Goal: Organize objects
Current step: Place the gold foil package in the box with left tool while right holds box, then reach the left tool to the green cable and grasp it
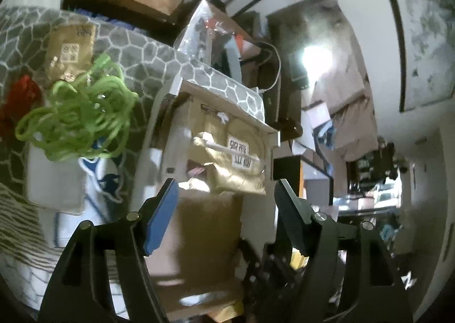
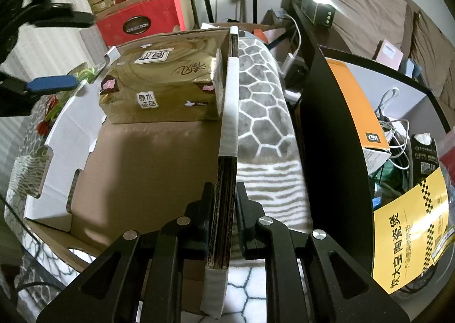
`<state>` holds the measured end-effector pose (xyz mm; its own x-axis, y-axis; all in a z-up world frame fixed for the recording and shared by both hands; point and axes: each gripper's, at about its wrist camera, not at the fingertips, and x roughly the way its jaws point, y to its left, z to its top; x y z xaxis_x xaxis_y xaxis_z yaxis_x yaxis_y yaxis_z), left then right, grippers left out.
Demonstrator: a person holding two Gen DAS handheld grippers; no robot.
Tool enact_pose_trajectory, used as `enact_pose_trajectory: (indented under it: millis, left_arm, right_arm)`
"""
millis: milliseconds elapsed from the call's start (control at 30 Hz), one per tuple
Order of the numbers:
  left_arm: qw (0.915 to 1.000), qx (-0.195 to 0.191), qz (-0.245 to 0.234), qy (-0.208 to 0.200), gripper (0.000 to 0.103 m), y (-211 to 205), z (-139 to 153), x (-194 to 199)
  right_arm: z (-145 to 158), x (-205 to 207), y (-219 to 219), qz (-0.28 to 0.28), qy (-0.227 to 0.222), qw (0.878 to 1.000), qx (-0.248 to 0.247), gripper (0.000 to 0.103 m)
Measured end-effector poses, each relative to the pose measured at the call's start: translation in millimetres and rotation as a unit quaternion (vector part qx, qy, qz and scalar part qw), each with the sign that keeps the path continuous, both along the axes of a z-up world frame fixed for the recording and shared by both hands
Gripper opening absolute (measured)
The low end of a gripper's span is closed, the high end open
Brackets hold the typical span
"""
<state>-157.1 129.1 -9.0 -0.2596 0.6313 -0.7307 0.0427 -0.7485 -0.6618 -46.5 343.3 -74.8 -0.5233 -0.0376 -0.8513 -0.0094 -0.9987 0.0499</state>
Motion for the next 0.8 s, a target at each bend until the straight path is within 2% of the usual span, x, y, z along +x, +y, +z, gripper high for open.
enact_pose_trajectory:
  millis: [200, 467, 800]
  left_arm:
    - [0.9966, -0.058, -0.033, 0.049, 0.071, -26, 16, 15]
    - [0.9830, -0.143, -0.037, 0.109, 0.074, -80, 20, 39]
    - [0.9676, -0.212, -0.036, 0.132, 0.076, -120, 5, 51]
  right_arm:
    - [0, 0, 2, -0.004, -0.001, 1.000, -0.004, 0.013]
    - [2, 0, 3, -0.007, -0.001, 1.000, -0.010, 0.017]
    - [1, -1, 2, -0.010, -0.002, 1.000, -0.005, 0.019]
